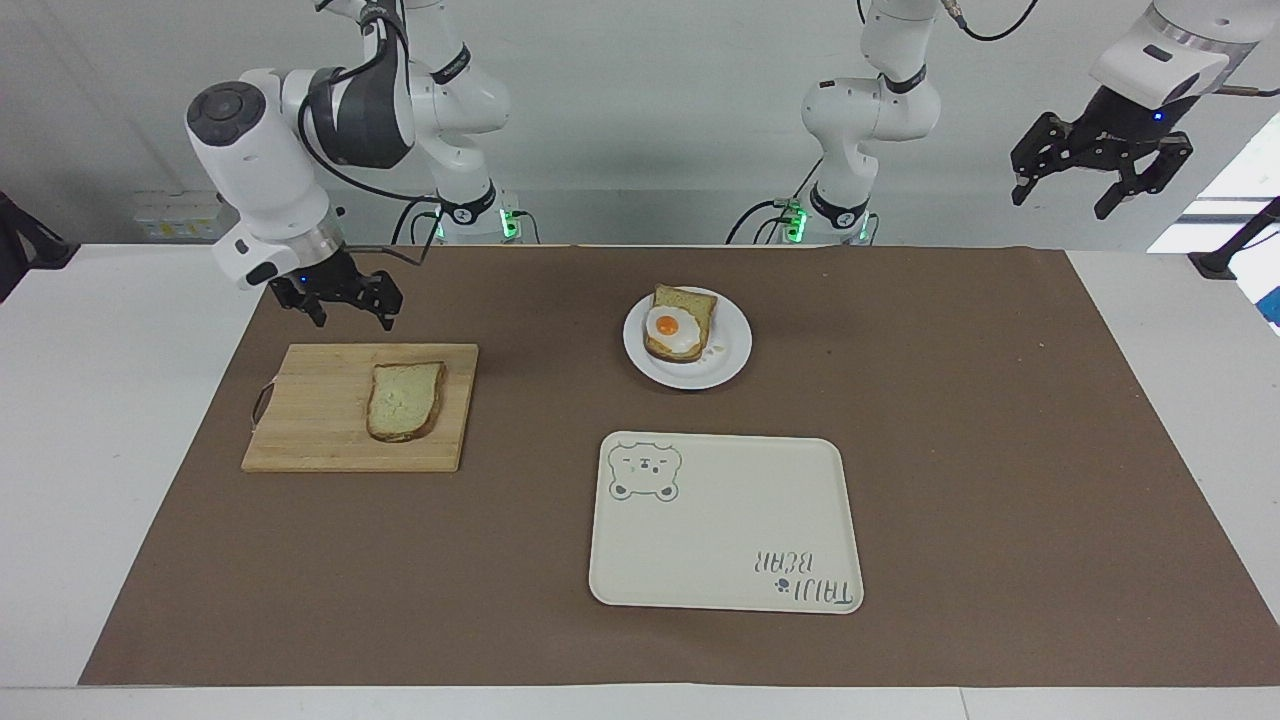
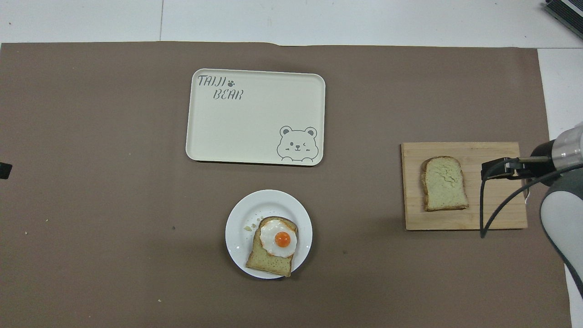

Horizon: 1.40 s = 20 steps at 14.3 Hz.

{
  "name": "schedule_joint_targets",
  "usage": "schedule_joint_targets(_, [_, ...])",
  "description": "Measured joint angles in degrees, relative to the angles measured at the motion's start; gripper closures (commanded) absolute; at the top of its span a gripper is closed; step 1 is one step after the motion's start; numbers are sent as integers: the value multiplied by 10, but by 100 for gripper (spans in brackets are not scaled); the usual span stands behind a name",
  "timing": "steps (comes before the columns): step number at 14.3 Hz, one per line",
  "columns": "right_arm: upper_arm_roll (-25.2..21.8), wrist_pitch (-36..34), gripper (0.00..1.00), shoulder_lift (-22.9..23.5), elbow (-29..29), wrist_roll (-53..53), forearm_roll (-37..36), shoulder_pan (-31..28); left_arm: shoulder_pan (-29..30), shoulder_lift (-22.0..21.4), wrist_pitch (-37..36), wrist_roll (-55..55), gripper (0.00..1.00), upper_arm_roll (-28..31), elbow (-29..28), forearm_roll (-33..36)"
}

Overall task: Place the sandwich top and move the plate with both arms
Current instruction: 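Reach the right gripper to the bread slice on the cutting board and grasp it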

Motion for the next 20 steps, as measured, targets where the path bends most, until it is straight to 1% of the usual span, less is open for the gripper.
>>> schedule_joint_targets(5, [-1, 62, 0, 44, -18, 0, 0, -1, 0, 0, 0, 0, 0, 0, 0, 0])
schedule_joint_targets(8, [-1, 88, 0, 69, -24, 0, 0, -13, 0, 0, 0, 0, 0, 0, 0, 0])
schedule_joint_targets(12, [-2, 130, 0, 96, -48, 0, 0, -33, 0, 0, 0, 0, 0, 0, 0, 0])
schedule_joint_targets(16, [-1, 176, 0, 116, -80, -1, 3, -35, 0, 0, 0, 0, 0, 0, 0, 0])
schedule_joint_targets(20, [-2, 197, 0, 128, -96, -45, 53, -47, 0, 0, 0, 0, 0, 0, 0, 0])
